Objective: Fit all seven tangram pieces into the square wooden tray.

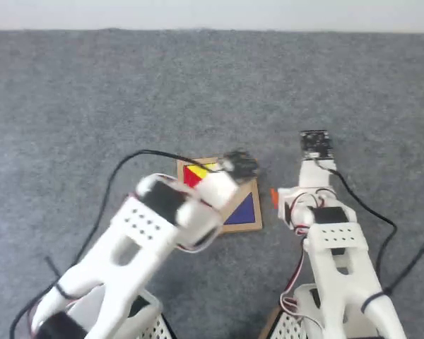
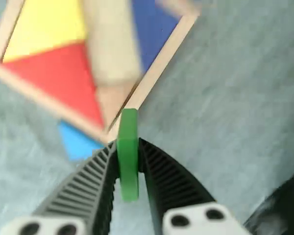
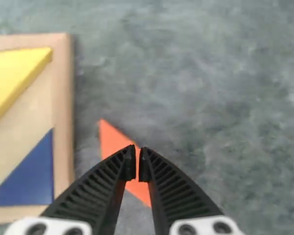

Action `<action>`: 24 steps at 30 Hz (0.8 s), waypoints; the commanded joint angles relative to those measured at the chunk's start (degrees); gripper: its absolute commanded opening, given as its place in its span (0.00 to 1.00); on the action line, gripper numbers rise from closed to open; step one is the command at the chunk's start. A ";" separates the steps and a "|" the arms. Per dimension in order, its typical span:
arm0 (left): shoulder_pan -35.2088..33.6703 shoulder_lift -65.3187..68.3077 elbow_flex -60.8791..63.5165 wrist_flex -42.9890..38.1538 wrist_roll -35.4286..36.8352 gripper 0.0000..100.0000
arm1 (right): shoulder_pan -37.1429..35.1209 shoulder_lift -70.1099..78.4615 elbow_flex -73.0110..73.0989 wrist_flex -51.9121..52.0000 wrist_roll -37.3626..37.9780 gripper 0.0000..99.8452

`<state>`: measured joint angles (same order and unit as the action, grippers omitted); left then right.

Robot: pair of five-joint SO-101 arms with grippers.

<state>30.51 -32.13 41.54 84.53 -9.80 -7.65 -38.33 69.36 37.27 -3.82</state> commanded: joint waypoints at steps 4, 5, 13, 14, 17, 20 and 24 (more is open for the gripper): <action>4.92 24.18 -14.11 -12.40 13.89 0.01 | 3.47 -2.24 -4.40 0.48 -2.20 0.03; 5.27 27.52 -15.87 -13.27 15.21 0.01 | 3.47 -2.24 -4.40 0.48 -2.20 0.03; 4.04 33.41 -13.49 -18.73 13.98 0.01 | 3.38 -2.24 -4.40 0.48 -2.20 0.03; 4.04 32.79 -12.97 -18.20 13.71 0.01 | 3.38 -2.24 -4.40 0.48 -2.20 0.03; 3.87 30.95 -12.09 -18.37 13.45 0.01 | 3.38 -2.33 -4.40 0.48 -2.20 0.03; 3.96 30.42 -12.09 -17.76 13.36 0.01 | 3.38 -2.59 -4.40 0.48 -2.20 0.03; 2.64 30.51 -12.18 -17.93 13.27 0.01 | 2.24 -2.77 -4.40 0.48 -2.20 0.03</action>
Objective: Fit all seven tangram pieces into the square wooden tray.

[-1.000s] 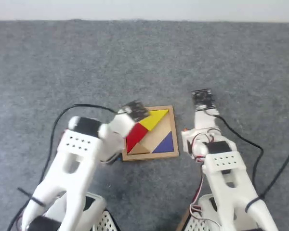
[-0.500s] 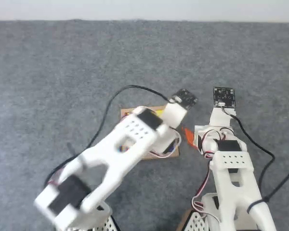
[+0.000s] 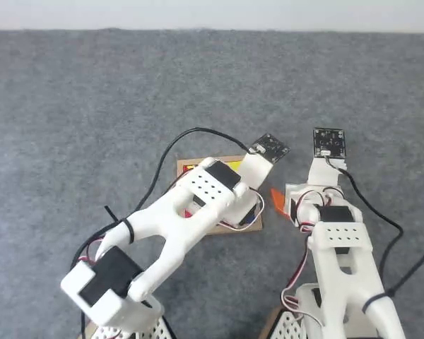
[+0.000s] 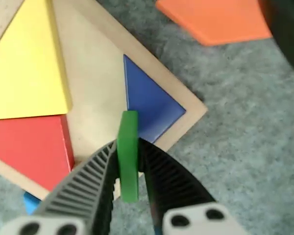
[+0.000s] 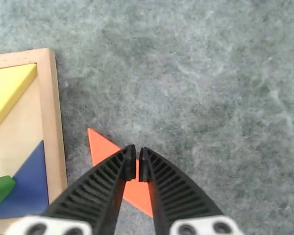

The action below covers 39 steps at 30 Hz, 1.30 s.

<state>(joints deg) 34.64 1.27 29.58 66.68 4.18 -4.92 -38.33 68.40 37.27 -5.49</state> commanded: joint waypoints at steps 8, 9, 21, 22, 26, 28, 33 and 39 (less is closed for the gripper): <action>-0.70 -2.81 3.74 -4.84 -3.52 0.03 | -2.15 -2.77 -3.43 2.07 -0.35 0.03; -0.79 -2.81 3.74 -4.84 -3.52 0.05 | -2.15 -2.77 -3.52 2.07 -0.35 0.03; -1.49 -2.99 3.65 -4.84 -3.87 0.13 | -2.24 -2.77 -3.52 2.07 -0.26 0.03; -2.20 -3.16 3.56 -4.84 -3.87 0.15 | -2.24 -2.77 -3.52 2.07 -0.26 0.03; -5.45 -3.52 2.42 -4.84 -4.40 0.16 | -2.33 -2.77 -3.52 2.07 -0.26 0.03; -6.51 -3.52 1.80 -4.31 -6.42 0.16 | -3.30 -2.77 -3.43 2.07 -0.26 0.03; -8.18 -3.52 0.57 -3.43 -8.09 0.16 | -3.74 -2.77 -3.34 2.07 -0.26 0.03; -8.35 -3.60 0.48 -3.52 -11.60 0.16 | -3.74 -2.68 -3.34 2.07 -0.26 0.03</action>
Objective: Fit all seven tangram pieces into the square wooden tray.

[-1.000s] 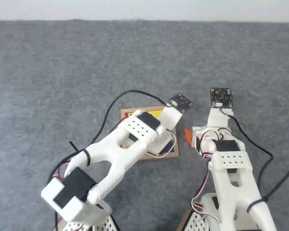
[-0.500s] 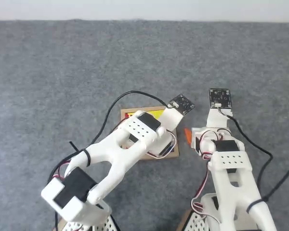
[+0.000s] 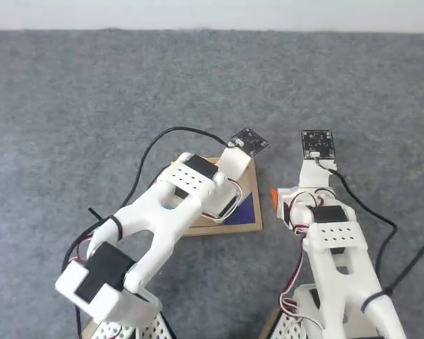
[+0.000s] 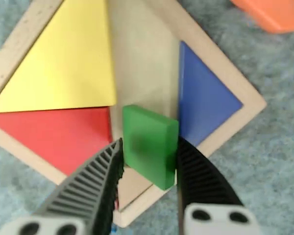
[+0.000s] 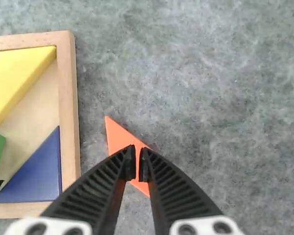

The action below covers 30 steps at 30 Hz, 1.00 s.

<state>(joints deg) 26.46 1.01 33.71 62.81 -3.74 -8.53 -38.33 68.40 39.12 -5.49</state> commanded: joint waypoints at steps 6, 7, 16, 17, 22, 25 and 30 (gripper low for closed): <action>-1.67 -4.66 -4.18 0.62 -2.99 0.16 | -0.84 -2.24 -3.34 0.22 -0.26 0.03; -2.46 -5.89 -4.18 0.62 -2.90 0.16 | -1.01 -2.24 -3.34 0.22 -0.26 0.03; -2.20 -17.67 6.29 -6.51 -1.58 0.22 | -1.10 -2.15 -3.25 -0.04 -0.26 0.03; -1.76 -18.20 7.16 -7.12 -1.58 0.23 | -1.10 -2.15 -3.25 -0.04 -0.26 0.03; -1.14 -18.90 7.60 -7.21 -1.41 0.23 | -1.01 -2.15 -3.25 -0.04 -0.26 0.03; -3.43 -18.90 7.52 -7.21 -1.67 0.23 | -1.10 -2.15 -3.25 -0.04 -0.26 0.03; -5.27 -18.90 7.87 -7.21 -3.25 0.23 | -1.27 -2.15 -3.25 0.13 -0.18 0.03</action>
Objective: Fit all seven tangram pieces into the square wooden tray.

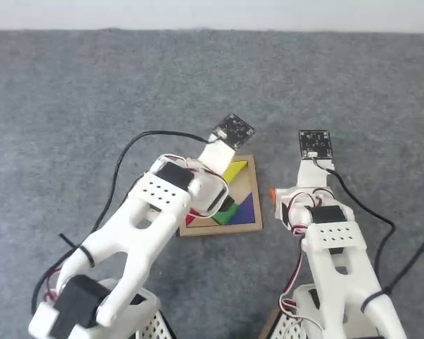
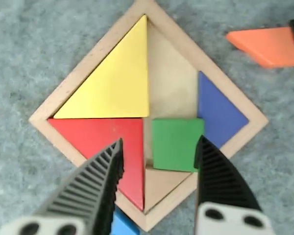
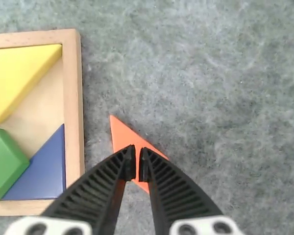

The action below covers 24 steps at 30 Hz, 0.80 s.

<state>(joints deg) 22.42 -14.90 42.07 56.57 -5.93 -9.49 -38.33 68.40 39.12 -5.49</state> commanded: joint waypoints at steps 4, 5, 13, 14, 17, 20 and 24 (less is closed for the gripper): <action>-0.62 -2.99 -0.31 -0.88 -1.23 0.23 | -2.86 -2.15 -3.08 0.22 2.46 0.03; -1.49 -3.08 -0.57 -0.88 -1.14 0.23 | -5.05 -2.15 -2.73 0.13 4.48 0.03; -17.23 -14.07 2.15 -2.99 12.66 0.17 | -15.60 -2.07 -0.44 -4.79 10.99 0.03; -18.55 -16.97 4.35 -4.31 13.45 0.13 | -16.13 -1.98 -0.44 -4.88 10.99 0.03; -20.22 -27.34 12.18 -10.20 11.87 0.01 | -18.33 0.31 -0.44 -7.25 11.25 0.03; -20.57 -37.45 20.70 -14.15 11.52 0.01 | -20.79 6.02 -1.32 -10.33 11.25 0.03; -20.57 -48.97 26.86 -10.55 11.16 0.01 | -23.96 17.10 -5.63 -12.53 11.25 0.03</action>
<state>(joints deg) 2.02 -51.91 65.80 44.18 5.76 -30.95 -30.51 68.40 29.27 5.14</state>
